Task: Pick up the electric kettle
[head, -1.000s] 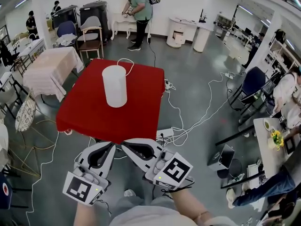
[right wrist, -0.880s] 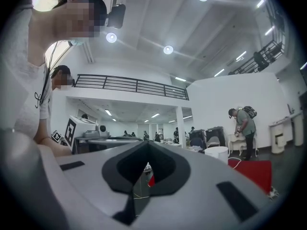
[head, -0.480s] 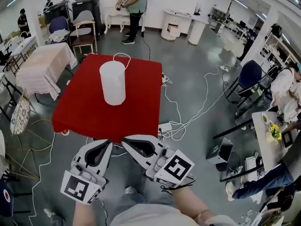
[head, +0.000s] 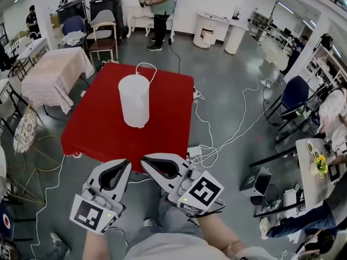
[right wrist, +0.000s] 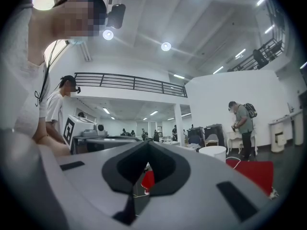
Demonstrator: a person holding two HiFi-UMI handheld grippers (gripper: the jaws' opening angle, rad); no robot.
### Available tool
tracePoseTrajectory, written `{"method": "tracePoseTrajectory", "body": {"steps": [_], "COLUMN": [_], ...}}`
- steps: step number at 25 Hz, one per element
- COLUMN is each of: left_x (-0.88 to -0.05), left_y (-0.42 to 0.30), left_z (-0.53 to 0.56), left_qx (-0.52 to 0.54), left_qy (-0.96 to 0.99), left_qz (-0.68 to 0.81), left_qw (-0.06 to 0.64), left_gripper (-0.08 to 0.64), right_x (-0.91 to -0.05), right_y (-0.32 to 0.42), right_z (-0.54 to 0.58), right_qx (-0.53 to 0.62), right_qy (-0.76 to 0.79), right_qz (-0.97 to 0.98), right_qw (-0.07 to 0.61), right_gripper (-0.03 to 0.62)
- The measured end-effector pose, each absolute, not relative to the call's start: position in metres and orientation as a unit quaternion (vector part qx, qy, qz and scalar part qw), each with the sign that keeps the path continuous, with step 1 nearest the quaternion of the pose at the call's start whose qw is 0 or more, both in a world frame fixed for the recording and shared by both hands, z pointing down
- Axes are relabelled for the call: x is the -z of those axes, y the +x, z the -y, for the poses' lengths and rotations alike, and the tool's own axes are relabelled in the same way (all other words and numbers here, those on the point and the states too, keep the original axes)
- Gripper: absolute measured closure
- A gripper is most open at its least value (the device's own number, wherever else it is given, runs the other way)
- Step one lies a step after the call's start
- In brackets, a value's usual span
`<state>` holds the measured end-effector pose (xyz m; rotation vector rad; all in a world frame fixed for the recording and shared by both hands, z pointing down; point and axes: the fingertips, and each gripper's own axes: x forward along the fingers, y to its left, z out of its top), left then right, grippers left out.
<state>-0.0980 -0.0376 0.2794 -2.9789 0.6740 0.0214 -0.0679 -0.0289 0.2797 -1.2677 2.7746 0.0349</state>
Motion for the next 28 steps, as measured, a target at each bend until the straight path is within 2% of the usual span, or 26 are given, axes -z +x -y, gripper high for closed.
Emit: {"method": "tracePoseTrajectory", "body": {"steps": [28], "left_x": [-0.292], "left_y": [-0.026], "left_z": [0.176], "left_qx": [-0.005], "left_qy": [-0.948], "left_qz": [-0.318], "left_qw": [0.014], "left_gripper": [0.551], "right_x": [-0.3], "right_y": [0.004], "right_z": [0.177], "right_qx": [0.018], "right_qy": [-0.322], "right_qz": [-0.946], "right_qw": [0.022], "right_gripper": [0.584]}}
